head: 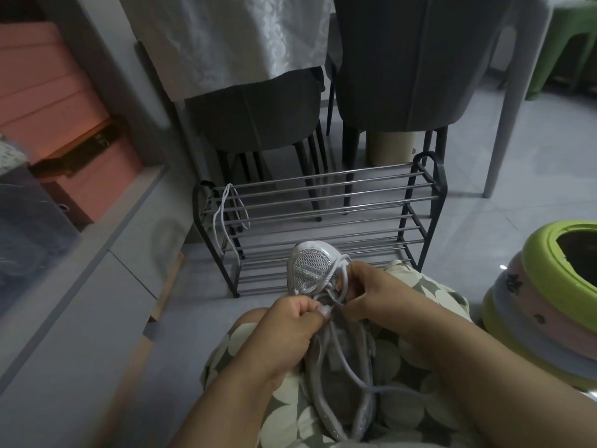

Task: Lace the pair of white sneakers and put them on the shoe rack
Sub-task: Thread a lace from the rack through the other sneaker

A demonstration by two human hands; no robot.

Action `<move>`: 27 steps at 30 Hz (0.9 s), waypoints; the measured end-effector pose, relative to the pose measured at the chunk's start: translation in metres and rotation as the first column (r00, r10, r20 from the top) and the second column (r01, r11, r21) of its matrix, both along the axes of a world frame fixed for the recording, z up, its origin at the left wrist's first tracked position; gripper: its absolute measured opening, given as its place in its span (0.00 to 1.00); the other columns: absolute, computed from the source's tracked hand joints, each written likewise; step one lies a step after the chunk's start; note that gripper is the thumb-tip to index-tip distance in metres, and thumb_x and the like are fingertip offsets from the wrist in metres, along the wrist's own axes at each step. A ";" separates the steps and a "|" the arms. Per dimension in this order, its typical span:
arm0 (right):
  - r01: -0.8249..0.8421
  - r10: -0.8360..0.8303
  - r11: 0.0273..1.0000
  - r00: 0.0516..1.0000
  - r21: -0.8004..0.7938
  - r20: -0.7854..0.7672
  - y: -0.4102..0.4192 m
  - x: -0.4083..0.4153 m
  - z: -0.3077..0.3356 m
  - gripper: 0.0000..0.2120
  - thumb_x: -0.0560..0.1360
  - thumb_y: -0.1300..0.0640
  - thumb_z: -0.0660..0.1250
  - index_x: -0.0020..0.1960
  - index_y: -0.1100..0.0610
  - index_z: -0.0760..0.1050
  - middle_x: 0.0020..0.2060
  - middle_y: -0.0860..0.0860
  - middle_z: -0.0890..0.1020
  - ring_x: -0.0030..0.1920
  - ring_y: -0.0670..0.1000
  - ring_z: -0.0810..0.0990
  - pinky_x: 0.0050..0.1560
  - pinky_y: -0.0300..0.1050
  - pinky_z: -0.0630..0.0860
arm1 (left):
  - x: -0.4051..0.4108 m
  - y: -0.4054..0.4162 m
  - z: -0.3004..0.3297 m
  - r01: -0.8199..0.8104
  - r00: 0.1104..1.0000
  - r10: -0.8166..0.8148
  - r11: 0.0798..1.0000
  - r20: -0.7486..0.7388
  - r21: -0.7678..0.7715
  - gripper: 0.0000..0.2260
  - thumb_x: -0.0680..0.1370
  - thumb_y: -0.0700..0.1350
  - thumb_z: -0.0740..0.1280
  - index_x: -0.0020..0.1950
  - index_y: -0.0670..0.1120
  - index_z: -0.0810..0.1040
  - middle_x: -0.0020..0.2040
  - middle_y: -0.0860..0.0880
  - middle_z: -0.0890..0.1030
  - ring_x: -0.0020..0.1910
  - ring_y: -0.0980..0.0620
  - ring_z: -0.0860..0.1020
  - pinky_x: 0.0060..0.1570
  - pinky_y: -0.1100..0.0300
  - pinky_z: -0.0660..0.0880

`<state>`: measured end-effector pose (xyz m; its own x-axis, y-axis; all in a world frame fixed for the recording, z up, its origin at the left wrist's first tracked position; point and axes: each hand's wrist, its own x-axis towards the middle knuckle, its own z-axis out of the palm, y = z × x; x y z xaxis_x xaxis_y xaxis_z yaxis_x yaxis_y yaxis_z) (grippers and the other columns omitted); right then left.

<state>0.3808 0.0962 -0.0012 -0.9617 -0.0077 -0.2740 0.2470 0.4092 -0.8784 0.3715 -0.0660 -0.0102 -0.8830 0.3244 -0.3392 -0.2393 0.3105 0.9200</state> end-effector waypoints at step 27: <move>0.016 -0.014 0.999 0.999 -0.052 0.048 0.005 0.000 -0.004 0.19 0.64 0.68 0.71 0.53 0.65 0.72 0.38 0.55 0.73 0.38 0.52 0.73 0.40 0.48 0.72 | -0.018 -0.086 0.035 -0.143 0.920 -0.037 0.895 -0.390 -0.422 0.07 0.72 0.46 0.66 0.34 0.47 0.77 0.31 0.51 0.73 0.29 0.52 0.69 0.33 0.58 0.65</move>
<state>0.3807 0.1010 -0.0049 -0.9478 -0.0088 -0.3187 0.2945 0.3591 -0.8856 0.3539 -0.1515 0.0246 -0.9825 0.1727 -0.0701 0.0712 0.6950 0.7154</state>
